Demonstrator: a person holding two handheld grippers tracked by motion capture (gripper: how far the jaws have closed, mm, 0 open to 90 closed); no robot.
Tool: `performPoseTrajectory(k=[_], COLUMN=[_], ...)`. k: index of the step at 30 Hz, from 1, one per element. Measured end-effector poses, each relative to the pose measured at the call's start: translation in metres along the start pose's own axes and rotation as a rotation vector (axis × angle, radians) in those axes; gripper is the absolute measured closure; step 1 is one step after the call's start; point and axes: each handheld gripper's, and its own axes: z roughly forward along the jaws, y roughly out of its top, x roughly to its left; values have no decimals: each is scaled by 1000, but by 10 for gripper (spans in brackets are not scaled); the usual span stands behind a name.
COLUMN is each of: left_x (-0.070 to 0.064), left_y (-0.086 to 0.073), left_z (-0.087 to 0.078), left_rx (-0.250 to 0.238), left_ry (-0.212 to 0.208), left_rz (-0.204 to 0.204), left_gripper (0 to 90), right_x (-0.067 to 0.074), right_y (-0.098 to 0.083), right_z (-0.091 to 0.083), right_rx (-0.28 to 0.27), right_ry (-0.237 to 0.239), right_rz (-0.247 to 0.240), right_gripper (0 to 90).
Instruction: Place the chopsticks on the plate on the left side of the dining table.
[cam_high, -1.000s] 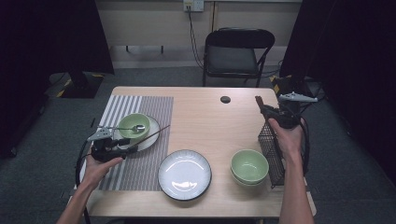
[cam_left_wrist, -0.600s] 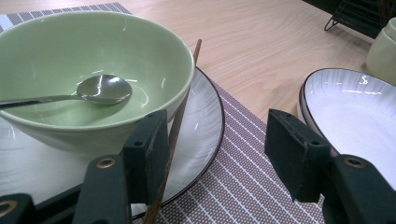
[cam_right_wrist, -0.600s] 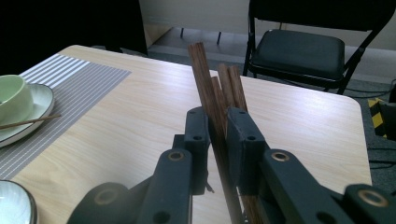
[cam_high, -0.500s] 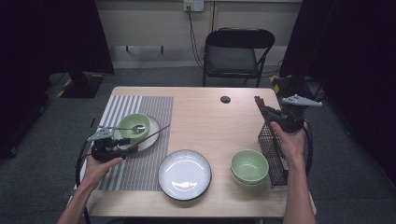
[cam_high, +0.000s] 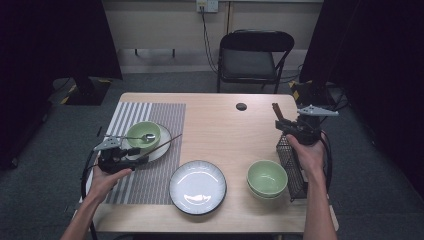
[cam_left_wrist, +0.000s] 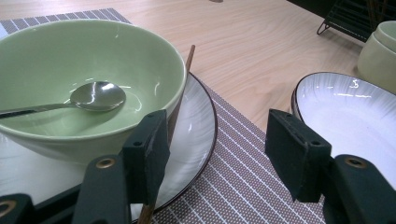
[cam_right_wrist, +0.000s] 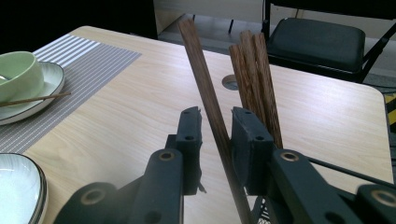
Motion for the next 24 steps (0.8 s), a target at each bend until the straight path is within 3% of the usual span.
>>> performPoseTrajectory(k=[10,19,24], left_x=[0,0,-3], left_y=[0,0,2], left_z=[0,1,1], left_rx=[1,0,4], left_ry=[3,-5,-8], left_rz=[2,-5,17], left_gripper=[395,394,393], right_x=[1,1,0], right_y=[-4,-8,-10], right_z=[0,-2,0], right_rx=[18,65,78], right_ry=[-12,-33,-37], right_rz=[-1,-6,-2], right_gripper=[739,747,750])
